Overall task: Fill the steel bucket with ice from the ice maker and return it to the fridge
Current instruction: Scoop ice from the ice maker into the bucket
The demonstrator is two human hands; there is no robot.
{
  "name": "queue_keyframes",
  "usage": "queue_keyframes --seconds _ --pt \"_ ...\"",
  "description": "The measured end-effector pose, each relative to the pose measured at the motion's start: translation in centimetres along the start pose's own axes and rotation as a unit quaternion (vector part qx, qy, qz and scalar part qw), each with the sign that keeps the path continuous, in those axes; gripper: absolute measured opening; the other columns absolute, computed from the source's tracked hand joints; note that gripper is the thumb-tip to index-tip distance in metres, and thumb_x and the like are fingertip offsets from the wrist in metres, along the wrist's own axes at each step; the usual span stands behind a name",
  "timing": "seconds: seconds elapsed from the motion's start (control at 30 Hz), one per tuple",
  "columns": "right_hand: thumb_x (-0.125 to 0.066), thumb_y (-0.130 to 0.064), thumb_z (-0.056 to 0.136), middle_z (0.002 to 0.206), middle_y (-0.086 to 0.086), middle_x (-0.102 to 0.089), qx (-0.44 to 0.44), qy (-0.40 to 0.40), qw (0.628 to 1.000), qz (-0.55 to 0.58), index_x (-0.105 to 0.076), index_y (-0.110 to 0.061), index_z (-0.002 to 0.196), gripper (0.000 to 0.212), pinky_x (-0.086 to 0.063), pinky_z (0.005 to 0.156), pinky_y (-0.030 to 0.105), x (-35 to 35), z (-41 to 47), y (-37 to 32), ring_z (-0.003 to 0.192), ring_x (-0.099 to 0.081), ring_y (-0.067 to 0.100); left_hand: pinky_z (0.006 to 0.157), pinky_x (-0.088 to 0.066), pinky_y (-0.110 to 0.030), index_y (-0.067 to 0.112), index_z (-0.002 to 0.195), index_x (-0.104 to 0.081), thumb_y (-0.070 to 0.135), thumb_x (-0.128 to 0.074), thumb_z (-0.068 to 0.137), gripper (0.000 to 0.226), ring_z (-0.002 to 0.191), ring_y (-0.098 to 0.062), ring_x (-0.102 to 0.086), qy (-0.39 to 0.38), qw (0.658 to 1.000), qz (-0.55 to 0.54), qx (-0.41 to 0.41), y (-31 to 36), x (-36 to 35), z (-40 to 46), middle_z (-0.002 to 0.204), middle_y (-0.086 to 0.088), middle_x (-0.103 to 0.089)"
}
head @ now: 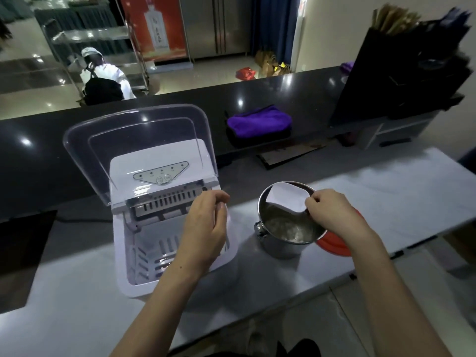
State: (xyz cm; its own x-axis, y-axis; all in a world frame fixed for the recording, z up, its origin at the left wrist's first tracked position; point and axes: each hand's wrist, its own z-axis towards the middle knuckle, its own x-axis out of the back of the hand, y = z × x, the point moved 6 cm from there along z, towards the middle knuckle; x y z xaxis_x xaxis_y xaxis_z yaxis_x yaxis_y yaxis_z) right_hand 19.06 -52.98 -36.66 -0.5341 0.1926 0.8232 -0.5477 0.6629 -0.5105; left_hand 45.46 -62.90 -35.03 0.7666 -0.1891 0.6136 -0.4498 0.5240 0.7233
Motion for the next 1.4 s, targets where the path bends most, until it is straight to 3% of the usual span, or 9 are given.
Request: queue_keyframes --seconds 0.1,0.2,0.37,0.57,0.73,0.9,1.13,1.27,1.4 --pt "-0.05 -0.017 0.097 0.075 0.017 -0.065 -0.008 0.021 0.999 -0.032 -0.062 0.0 0.072 0.033 -0.037 0.054 0.034 -0.5 0.3 1.8 0.063 -0.054 0.026 0.088 -0.042 -0.018 0.017 0.114 -0.062 0.012 -0.049 0.104 0.017 0.103 -0.01 -0.055 -0.012 1.0 0.006 -0.002 0.2 -0.8 0.0 0.108 0.006 -0.061" --pt "-0.051 -0.019 0.099 0.072 0.014 -0.061 -0.004 0.039 0.997 -0.066 -0.055 -0.009 0.066 0.035 -0.034 0.054 0.034 -1.2 0.9 3.0 0.071 -0.058 0.034 0.091 -0.043 -0.023 0.016 0.115 -0.062 0.012 -0.049 0.103 0.018 0.104 -0.011 -0.054 -0.012 1.0 0.016 -0.007 0.1 -1.2 0.0 0.108 0.005 -0.061" --pt "-0.054 -0.023 0.101 0.073 0.014 -0.058 -0.002 0.07 0.992 -0.101 -0.057 -0.007 0.073 0.033 -0.038 0.064 0.033 -1.8 1.3 4.1 0.074 -0.058 0.036 0.091 -0.045 -0.027 0.016 0.115 -0.062 0.011 -0.05 0.103 0.017 0.103 -0.01 -0.054 -0.004 1.0 0.017 -0.008 0.0 -1.2 -0.1 0.107 0.006 -0.06" --pt "-0.053 -0.024 0.102 0.078 0.018 -0.064 0.005 0.08 0.993 -0.092 -0.062 -0.006 0.076 0.033 -0.041 0.064 0.034 -1.8 0.9 4.0 0.077 -0.063 0.037 0.09 -0.048 -0.031 0.016 0.114 -0.062 0.011 -0.049 0.104 0.017 0.102 -0.012 -0.055 -0.004 1.0 0.016 -0.009 0.0 -1.1 -0.3 0.107 0.006 -0.06" --pt "-0.05 -0.022 0.1 0.072 0.012 -0.061 0.0 0.067 0.998 -0.016 -0.058 -0.009 0.068 0.035 -0.038 0.058 0.034 -1.7 0.2 3.3 0.069 -0.057 0.029 0.09 -0.048 -0.03 0.016 0.114 -0.062 0.011 -0.049 0.104 0.017 0.103 -0.012 -0.056 -0.001 1.0 0.01 -0.006 -0.1 -0.7 -0.4 0.108 0.005 -0.061" --pt "-0.048 -0.02 0.099 0.071 0.01 -0.06 0.004 0.074 0.993 0.092 -0.06 0.0 0.075 0.033 -0.039 0.058 0.034 -1.4 -1.0 1.0 0.066 -0.049 0.024 0.092 -0.049 -0.027 0.017 0.117 -0.061 0.012 -0.048 0.105 0.018 0.104 -0.01 -0.056 0.011 1.0 0.004 0.012 -0.7 0.8 -0.7 0.109 0.007 -0.06" --pt "-0.053 -0.021 0.096 0.066 0.011 -0.058 0.083 0.103 0.979 0.156 -0.056 -0.004 0.068 0.032 -0.036 0.055 0.034 -1.9 -2.1 -3.4 0.061 -0.046 0.019 0.093 -0.052 -0.033 0.013 0.116 -0.062 0.009 -0.05 0.104 0.018 0.105 -0.014 -0.058 0.049 0.998 0.013 0.03 -2.0 3.8 -1.1 0.11 0.002 -0.062" --pt "-0.055 -0.018 0.096 0.055 -0.001 -0.044 0.139 0.089 0.97 0.181 -0.047 -0.011 0.063 0.035 -0.034 0.053 0.026 -2.7 -3.1 -6.8 0.054 -0.04 0.011 0.089 -0.051 -0.029 0.013 0.115 -0.062 0.01 -0.049 0.104 0.017 0.102 -0.015 -0.059 0.075 0.996 0.021 0.044 -3.0 5.8 -1.8 0.108 0.001 -0.063" --pt "-0.054 -0.019 0.1 0.061 0.005 -0.057 0.195 0.046 0.962 0.185 -0.052 -0.007 0.068 0.034 -0.037 0.054 0.031 -4.2 -4.1 -9.9 0.057 -0.045 0.017 0.084 -0.042 -0.009 0.013 0.115 -0.062 0.011 -0.05 0.104 0.017 0.101 -0.011 -0.056 0.1 0.992 0.038 0.066 -4.2 7.8 -2.6 0.109 0.001 -0.063"
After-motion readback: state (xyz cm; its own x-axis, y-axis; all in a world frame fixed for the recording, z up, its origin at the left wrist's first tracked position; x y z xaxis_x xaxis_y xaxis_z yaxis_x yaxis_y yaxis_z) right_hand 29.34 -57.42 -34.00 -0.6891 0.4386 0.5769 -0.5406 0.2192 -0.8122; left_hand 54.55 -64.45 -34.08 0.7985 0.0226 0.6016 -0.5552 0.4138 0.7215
